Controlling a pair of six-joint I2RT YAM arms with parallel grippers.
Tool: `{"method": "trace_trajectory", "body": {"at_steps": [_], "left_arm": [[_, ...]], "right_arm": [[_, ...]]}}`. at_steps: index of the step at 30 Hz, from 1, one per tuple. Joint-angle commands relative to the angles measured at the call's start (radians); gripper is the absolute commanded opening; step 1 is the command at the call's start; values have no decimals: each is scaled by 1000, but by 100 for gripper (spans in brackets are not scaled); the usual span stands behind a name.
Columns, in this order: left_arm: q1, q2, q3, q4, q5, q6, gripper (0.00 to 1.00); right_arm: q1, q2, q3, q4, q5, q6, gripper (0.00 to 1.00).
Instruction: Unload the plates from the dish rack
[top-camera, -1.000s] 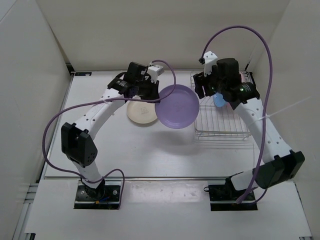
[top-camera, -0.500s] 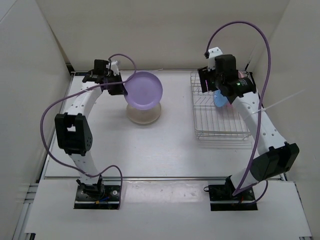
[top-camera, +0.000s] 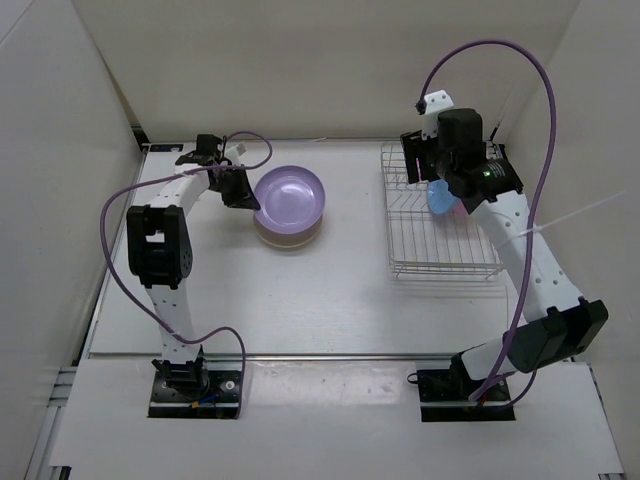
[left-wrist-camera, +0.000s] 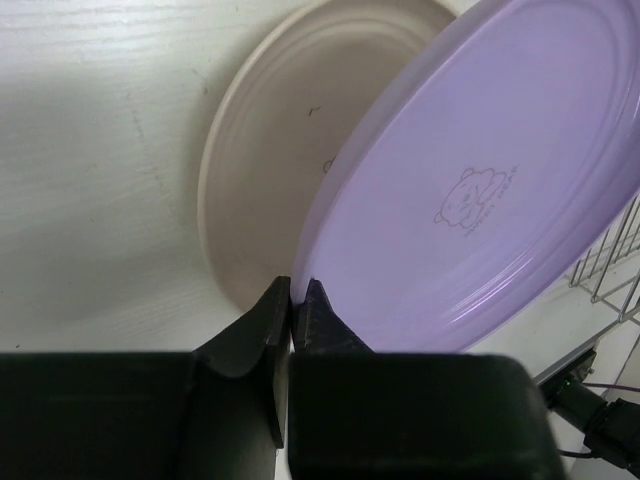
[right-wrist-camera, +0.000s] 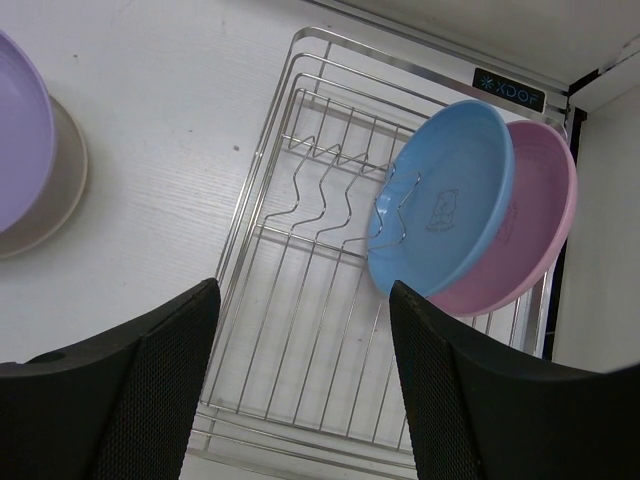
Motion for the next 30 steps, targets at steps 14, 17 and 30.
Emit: {"method": "trace_trajectory", "body": {"at_steps": [14, 17, 30], "left_arm": [[4, 15, 38, -6, -33, -8, 11], [4, 24, 29, -6, -33, -8, 11], [-14, 42, 11, -6, -60, 1, 19]], "right_arm": [[-1, -66, 13, 29, -21, 12, 73], [-1, -75, 13, 29, -21, 12, 73], [-1, -104, -15, 29, -30, 12, 73]]}}
